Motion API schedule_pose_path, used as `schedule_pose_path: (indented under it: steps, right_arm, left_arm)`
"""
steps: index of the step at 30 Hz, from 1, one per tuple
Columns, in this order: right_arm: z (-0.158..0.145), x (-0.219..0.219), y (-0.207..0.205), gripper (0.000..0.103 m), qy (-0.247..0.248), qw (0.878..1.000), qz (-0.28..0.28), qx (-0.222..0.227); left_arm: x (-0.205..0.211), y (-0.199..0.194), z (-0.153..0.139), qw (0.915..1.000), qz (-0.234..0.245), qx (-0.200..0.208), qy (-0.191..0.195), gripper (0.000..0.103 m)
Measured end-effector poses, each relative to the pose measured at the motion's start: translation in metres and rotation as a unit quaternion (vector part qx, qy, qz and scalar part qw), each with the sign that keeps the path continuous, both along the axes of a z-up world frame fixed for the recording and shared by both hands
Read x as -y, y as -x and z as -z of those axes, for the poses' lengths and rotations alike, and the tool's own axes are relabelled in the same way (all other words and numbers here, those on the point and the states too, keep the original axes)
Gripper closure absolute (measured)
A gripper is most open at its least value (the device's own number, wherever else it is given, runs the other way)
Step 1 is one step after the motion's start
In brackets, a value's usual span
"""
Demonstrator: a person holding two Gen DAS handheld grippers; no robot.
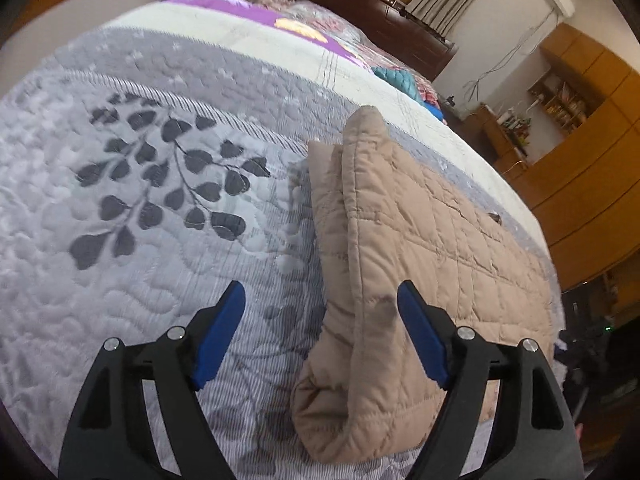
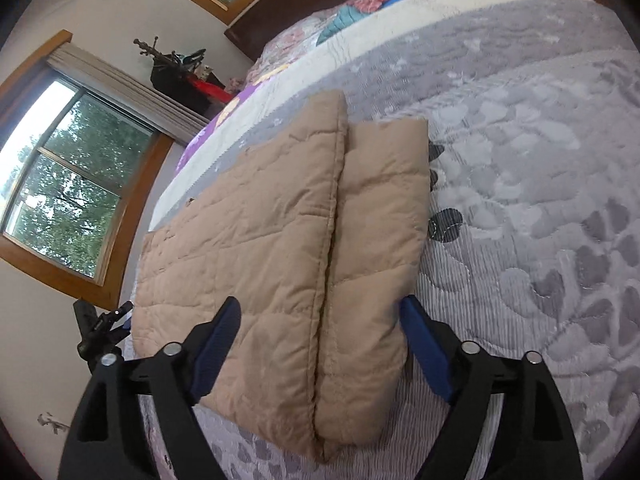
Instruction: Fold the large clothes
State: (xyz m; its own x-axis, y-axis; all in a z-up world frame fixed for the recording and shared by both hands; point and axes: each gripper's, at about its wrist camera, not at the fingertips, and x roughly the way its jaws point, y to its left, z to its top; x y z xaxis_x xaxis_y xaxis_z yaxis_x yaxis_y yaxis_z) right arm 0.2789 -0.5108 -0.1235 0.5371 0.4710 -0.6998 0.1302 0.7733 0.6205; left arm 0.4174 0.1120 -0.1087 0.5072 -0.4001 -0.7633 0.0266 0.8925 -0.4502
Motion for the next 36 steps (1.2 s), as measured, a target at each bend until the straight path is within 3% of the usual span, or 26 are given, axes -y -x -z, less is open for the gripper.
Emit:
schedule_pose_path:
  steps: [8, 14, 15, 19, 21, 24, 28, 36]
  right_arm:
    - [0.02, 0.006, -0.011, 0.016, -0.037, 0.999, -0.002, -0.014]
    - [0.017, -0.006, -0.028, 0.017, -0.031, 0.999, -0.019, -0.011]
    - [0.016, -0.009, -0.027, 0.021, -0.027, 0.999, -0.019, -0.011]
    - [0.017, -0.017, -0.034, 0.04, -0.002, 1.0, -0.021, -0.014]
    - [0.016, -0.019, -0.035, 0.063, -0.021, 0.999, -0.03, -0.011]
    - [0.011, -0.018, -0.032, 0.08, -0.027, 0.999, -0.032, -0.003]
    - [-0.012, -0.023, -0.018, 0.086, 0.002, 0.999, -0.034, 0.02]
    - [-0.067, -0.038, 0.022, 0.087, 0.035, 0.996, -0.054, 0.069]
  left_arm:
    - [0.013, -0.037, 0.032, 0.9967, 0.031, -0.032, 0.067, 0.023]
    - [0.039, -0.058, 0.038, 0.9939, 0.065, -0.041, 0.079, 0.019]
    - [0.047, -0.06, 0.038, 0.9935, 0.076, -0.042, 0.074, 0.019]
    - [0.078, -0.06, 0.038, 0.9922, 0.108, -0.045, 0.045, 0.036]
    - [0.088, -0.059, 0.036, 0.9933, 0.107, -0.038, 0.025, 0.047]
    - [0.092, -0.057, 0.032, 0.9948, 0.093, -0.032, 0.027, 0.068]
    - [0.095, -0.048, 0.011, 0.9962, 0.081, -0.005, 0.032, 0.087]
    - [0.105, 0.0, -0.05, 0.9937, 0.095, 0.058, 0.017, 0.09]
